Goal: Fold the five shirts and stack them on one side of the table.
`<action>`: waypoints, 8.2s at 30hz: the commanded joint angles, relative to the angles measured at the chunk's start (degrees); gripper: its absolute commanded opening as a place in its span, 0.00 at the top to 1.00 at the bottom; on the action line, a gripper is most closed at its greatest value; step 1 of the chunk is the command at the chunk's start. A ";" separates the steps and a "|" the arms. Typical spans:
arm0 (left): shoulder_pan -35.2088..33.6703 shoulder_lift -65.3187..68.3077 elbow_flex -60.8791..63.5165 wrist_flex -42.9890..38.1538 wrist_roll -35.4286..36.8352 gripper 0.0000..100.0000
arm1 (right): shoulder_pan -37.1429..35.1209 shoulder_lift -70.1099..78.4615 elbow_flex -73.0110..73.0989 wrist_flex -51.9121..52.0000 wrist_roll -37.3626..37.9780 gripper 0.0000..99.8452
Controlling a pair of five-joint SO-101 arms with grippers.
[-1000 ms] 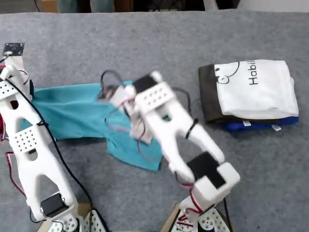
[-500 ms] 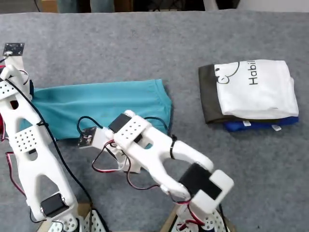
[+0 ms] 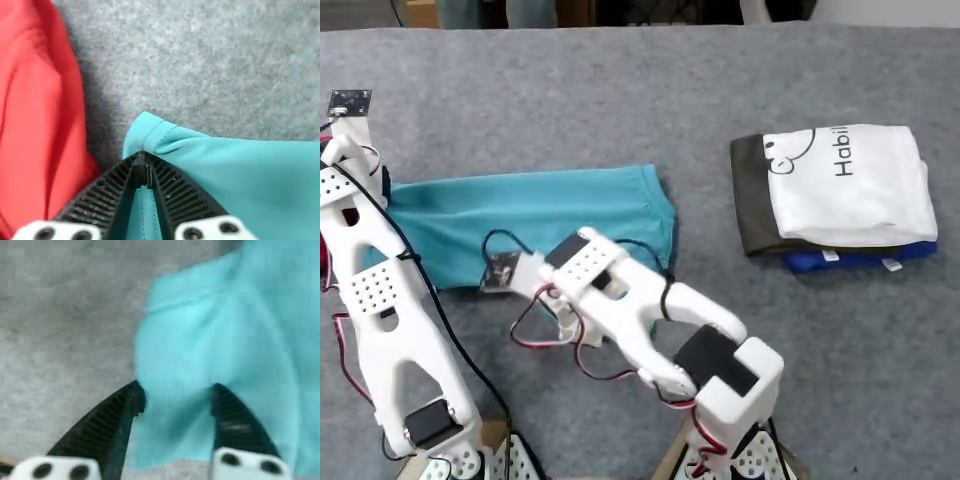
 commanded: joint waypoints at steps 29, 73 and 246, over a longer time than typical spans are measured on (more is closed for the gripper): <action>0.04 0.09 0.13 1.05 -0.62 0.97 | 13.45 14.64 -50.24 22.07 21.10 0.99; 0.04 0.09 0.13 1.05 -0.62 0.97 | 7.38 22.90 -66.59 25.58 3.34 0.98; 15.52 -69.10 81.19 -11.52 27.87 0.97 | 20.48 4.18 -41.45 21.01 -12.04 0.98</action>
